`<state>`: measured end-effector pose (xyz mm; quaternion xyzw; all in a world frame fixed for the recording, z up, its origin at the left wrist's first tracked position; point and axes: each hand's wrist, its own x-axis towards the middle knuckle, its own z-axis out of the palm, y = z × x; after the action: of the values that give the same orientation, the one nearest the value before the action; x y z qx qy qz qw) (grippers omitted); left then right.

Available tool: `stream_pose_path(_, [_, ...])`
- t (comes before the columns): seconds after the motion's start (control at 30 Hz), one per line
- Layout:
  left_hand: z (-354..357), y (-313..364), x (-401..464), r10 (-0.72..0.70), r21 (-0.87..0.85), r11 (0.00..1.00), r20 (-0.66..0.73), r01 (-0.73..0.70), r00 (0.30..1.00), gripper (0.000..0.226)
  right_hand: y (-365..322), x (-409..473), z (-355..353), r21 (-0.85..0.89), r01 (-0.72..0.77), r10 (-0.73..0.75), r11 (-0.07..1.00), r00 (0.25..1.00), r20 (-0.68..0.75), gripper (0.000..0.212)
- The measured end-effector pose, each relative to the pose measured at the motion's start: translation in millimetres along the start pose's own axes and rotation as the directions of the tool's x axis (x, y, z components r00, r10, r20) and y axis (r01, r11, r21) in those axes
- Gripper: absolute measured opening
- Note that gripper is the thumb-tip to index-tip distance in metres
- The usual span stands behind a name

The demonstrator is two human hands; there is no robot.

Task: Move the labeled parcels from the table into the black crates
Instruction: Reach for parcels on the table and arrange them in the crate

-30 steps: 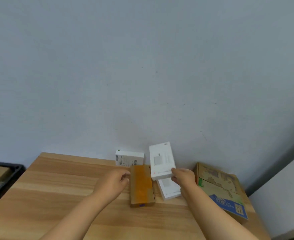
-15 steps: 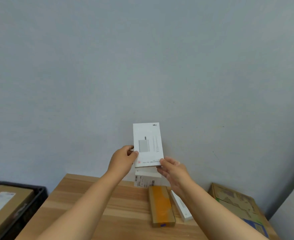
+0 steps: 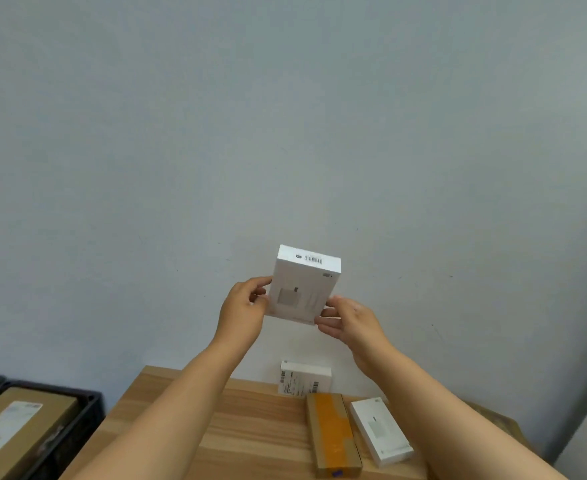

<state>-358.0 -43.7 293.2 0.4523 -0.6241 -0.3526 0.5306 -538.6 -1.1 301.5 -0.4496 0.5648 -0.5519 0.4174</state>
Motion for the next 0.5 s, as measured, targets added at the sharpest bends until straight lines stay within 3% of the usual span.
stream_pose_path(0.2, [-9.5, 15.5, -0.5, -0.116, -0.254, 0.958, 0.081, 0.133, 0.99, 0.027, -8.1, -7.6, -0.3, 0.166, -0.02, 0.012, 0.986, 0.999, 0.047, 0.038])
stream_pose_path(0.4, [-14.8, 14.0, -1.3, -0.13, -0.298, 0.942, 0.103, 0.155, 0.986, 0.01, -13.3, -14.2, 6.0, 0.009, 0.013, -0.014, 1.0, 0.993, 0.115, 0.03])
stream_pose_path(0.5, [-18.6, 6.7, -1.0, -0.118, -0.261, 0.955, 0.096, 0.139, 0.988, 0.022, -11.4, -15.0, 8.2, -0.031, 0.059, -0.053, 0.998, 0.986, 0.156, 0.029])
